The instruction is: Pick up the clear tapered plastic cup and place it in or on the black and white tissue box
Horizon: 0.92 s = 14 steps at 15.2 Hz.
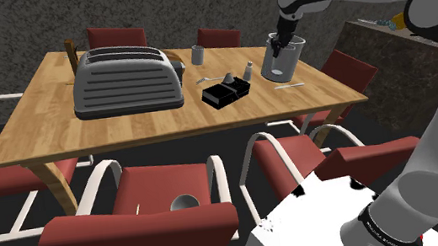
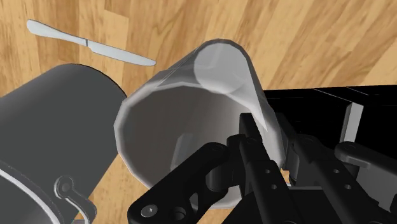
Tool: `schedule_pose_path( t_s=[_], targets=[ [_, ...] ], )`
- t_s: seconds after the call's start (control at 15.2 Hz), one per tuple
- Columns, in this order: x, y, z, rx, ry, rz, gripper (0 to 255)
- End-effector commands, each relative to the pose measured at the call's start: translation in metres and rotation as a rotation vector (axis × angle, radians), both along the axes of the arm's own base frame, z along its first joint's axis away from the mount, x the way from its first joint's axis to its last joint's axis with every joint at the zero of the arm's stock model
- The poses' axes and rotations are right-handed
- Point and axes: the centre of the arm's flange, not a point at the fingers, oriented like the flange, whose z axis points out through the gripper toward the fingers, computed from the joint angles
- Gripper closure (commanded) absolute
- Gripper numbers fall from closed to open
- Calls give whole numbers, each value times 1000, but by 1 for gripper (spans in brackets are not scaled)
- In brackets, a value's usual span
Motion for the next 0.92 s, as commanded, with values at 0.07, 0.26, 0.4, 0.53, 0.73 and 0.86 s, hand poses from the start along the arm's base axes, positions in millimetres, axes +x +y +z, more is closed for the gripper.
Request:
schedule_pose_path(
  t_s=[0.07, 0.26, 0.4, 0.53, 0.73, 0.86],
  targets=[
    [1, 1, 16, 0, 0, 0, 255],
    [8, 11, 26, 0, 0, 0, 255],
    [24, 32, 30, 0, 0, 0, 255],
    [40, 53, 35, 0, 0, 0, 255],
    [63, 84, 41, 0, 0, 0, 255],
    [79, 105, 46, 0, 0, 0, 255]
  ],
)
